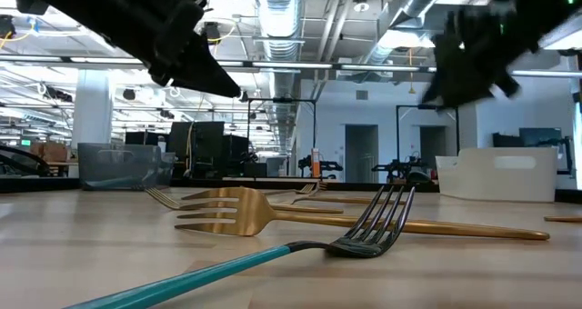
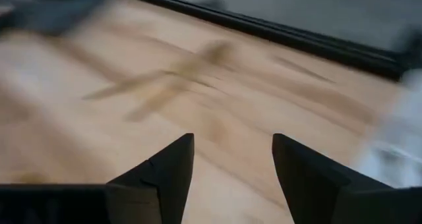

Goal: Sort silverware by color (type)
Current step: Put the blue fork into the top black bin

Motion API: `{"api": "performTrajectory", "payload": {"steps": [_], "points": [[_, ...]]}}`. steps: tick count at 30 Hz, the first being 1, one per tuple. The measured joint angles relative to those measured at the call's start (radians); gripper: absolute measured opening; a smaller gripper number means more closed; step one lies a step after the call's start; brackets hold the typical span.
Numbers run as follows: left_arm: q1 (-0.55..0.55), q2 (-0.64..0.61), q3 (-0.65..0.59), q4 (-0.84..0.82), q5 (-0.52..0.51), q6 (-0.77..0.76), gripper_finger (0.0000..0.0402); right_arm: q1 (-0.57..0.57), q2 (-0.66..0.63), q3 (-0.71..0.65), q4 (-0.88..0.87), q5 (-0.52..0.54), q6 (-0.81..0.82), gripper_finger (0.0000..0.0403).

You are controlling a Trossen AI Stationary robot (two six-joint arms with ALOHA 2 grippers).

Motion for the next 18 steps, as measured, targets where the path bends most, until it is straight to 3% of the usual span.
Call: {"api": "performTrajectory", "payload": {"steps": [4, 11, 15, 18], "points": [[0.000, 0.000, 0.000, 0.033, 0.010, 0.003, 0.0075, 0.059, -0.009, 0.079, 0.121, -0.055, -0.189, 0.0222], [-0.001, 0.000, 0.000, 0.057, 0.009, 0.049, 0.0075, 0.126, 0.039, 0.178, 0.119, -0.099, -0.236, 0.0219], [-0.001, 0.000, 0.000, 0.056, 0.026, 0.050, 0.0075, 0.136, 0.087, 0.201, 0.119, -0.297, -0.294, 0.0219], [-0.005, 0.000, 0.000, 0.054, 0.027, 0.050, 0.0075, 0.136, 0.127, 0.212, 0.117, -0.486, -0.243, 0.0219]]}}
